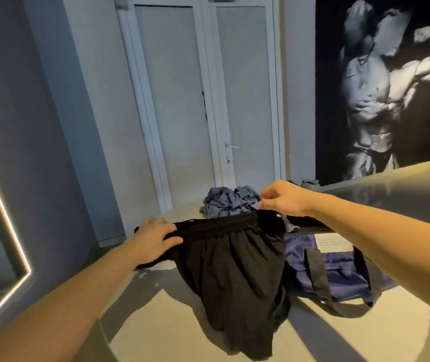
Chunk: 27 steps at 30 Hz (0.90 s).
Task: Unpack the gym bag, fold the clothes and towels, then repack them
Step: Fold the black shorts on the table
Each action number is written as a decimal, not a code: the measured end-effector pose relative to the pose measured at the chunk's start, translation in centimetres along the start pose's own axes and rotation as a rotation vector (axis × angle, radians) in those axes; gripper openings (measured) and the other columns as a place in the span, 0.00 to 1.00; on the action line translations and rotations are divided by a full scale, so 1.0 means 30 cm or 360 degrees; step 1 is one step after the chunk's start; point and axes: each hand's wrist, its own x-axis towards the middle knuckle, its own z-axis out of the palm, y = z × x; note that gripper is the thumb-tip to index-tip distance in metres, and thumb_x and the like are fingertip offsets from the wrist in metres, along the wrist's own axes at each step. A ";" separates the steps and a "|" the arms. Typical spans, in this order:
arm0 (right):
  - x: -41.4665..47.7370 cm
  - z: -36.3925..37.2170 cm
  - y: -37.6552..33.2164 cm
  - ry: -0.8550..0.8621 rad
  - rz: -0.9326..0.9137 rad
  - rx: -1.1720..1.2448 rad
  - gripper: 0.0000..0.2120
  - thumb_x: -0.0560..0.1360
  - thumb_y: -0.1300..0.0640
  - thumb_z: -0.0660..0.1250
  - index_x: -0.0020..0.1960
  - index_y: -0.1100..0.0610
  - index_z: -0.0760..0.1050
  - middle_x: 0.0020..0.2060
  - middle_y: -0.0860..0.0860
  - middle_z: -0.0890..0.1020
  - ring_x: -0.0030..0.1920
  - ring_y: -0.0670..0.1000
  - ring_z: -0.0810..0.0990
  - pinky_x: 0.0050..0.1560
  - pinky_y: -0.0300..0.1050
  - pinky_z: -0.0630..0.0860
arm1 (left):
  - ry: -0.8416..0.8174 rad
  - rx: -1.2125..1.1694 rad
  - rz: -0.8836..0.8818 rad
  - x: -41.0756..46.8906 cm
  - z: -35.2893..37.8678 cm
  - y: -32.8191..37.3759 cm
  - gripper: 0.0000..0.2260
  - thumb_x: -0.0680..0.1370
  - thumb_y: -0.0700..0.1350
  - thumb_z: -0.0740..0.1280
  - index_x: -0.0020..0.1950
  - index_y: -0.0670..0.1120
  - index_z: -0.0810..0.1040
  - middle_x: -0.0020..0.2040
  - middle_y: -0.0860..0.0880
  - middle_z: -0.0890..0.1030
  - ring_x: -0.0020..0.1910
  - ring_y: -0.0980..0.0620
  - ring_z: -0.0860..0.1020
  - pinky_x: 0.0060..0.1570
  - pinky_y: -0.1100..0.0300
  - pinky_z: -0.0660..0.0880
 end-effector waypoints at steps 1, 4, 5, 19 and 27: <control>0.006 -0.018 -0.013 0.0005 -0.0016 -0.0165 0.19 0.81 0.47 0.65 0.41 0.62 0.73 0.32 0.53 0.74 0.34 0.52 0.72 0.39 0.47 0.69 | 0.0053 0.0095 0.0022 0.025 -0.066 -0.011 0.13 0.83 0.59 0.61 0.51 0.52 0.79 0.45 0.54 0.77 0.51 0.52 0.74 0.65 0.51 0.64; 0.041 -0.082 -0.077 -0.0093 -0.0011 -0.0670 0.19 0.81 0.38 0.59 0.53 0.53 0.77 0.48 0.50 0.82 0.48 0.53 0.79 0.53 0.52 0.78 | 0.0231 0.0360 0.0083 0.077 -0.274 -0.019 0.15 0.83 0.59 0.61 0.53 0.50 0.80 0.47 0.53 0.78 0.54 0.51 0.75 0.68 0.53 0.60; 0.054 -0.108 -0.106 -0.0110 -0.0017 -0.0827 0.21 0.81 0.36 0.58 0.61 0.51 0.76 0.55 0.51 0.82 0.54 0.55 0.79 0.58 0.54 0.77 | 0.0301 0.0482 0.0069 0.091 -0.343 -0.021 0.16 0.83 0.60 0.60 0.53 0.50 0.81 0.47 0.51 0.79 0.54 0.50 0.76 0.66 0.53 0.60; 0.253 -0.355 -0.554 0.0623 0.0217 -0.0873 0.31 0.81 0.33 0.48 0.74 0.52 0.66 0.75 0.49 0.66 0.78 0.65 0.55 0.70 0.67 0.65 | 0.0887 0.0526 -0.0527 0.026 -0.881 0.001 0.30 0.80 0.64 0.64 0.72 0.44 0.69 0.53 0.42 0.81 0.52 0.42 0.79 0.50 0.52 0.72; 0.338 -0.225 -0.607 0.0877 0.0050 -0.0970 0.38 0.80 0.33 0.53 0.82 0.50 0.46 0.81 0.46 0.49 0.79 0.65 0.36 0.67 0.67 0.69 | 0.0522 0.0083 -0.0932 0.062 -0.792 -0.027 0.18 0.80 0.55 0.67 0.37 0.45 0.71 0.39 0.47 0.77 0.35 0.50 0.74 0.30 0.59 0.66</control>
